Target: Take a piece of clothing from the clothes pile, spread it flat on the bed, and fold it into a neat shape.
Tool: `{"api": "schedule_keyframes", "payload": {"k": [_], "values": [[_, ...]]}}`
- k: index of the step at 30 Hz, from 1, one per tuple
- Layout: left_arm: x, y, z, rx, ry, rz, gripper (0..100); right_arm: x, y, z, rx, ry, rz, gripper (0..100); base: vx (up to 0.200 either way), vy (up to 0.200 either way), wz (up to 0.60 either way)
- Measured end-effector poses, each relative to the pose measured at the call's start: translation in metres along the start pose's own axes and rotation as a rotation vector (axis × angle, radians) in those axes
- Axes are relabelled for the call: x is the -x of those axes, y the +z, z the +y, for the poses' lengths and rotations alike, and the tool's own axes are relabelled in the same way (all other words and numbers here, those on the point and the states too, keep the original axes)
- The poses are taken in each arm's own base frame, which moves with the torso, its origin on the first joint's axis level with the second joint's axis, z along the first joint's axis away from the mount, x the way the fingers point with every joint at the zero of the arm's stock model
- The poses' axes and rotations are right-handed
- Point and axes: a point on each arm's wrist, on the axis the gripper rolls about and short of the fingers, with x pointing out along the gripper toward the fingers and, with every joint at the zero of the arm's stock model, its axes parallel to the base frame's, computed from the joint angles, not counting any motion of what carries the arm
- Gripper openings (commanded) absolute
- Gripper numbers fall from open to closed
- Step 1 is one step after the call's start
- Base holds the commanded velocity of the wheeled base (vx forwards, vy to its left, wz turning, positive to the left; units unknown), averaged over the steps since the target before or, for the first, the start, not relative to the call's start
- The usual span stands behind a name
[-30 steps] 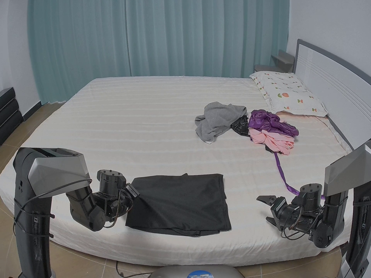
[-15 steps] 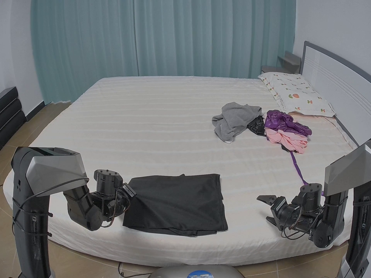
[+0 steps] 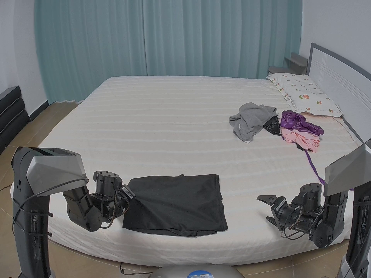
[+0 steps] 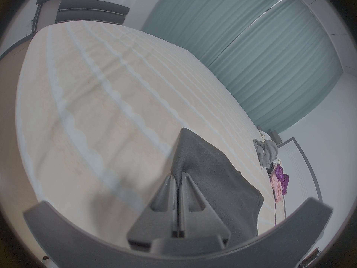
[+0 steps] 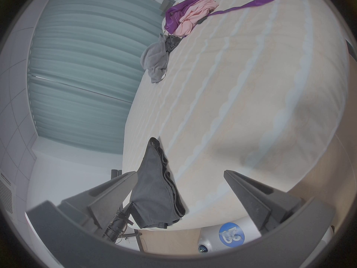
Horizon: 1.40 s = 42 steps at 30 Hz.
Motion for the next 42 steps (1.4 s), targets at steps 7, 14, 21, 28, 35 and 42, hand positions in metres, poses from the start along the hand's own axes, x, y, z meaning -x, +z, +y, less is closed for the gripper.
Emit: {"api": "schedule_keyframes", "payload": {"k": [7,14,21,28,35,42], "values": [[0.0005,-0.0011,0.0013,-0.001,0.005,0.004,0,0.0,-0.0002,0.0001,0.001,0.0,0.001,100,0.0,0.2,0.0],[0.0014,-0.0033,0.0007,-0.005,0.004,0.011,0,0.0001,-0.0003,0.0,0.002,0.0,0.001,100,0.0,0.029,0.0],[0.0022,-0.0056,-0.0003,-0.008,-0.001,0.019,0,-0.0009,-0.0007,-0.0008,0.006,-0.004,0.001,100,0.0,0.0,0.0],[0.0024,-0.0066,-0.0008,-0.009,-0.002,0.022,100,-0.002,-0.0004,-0.0009,0.006,-0.003,0.0,100,0.0,0.0,0.0],[0.0031,-0.0071,0.0001,-0.01,0.003,0.023,100,-0.0019,-0.0022,-0.0011,0.009,-0.006,0.005,100,0.0,0.0,0.0],[0.0058,-0.0065,0.0007,0.019,0.004,0.025,100,-0.0016,-0.0027,-0.0009,0.003,-0.005,0.01,100,0.0,0.0,0.0]]}}
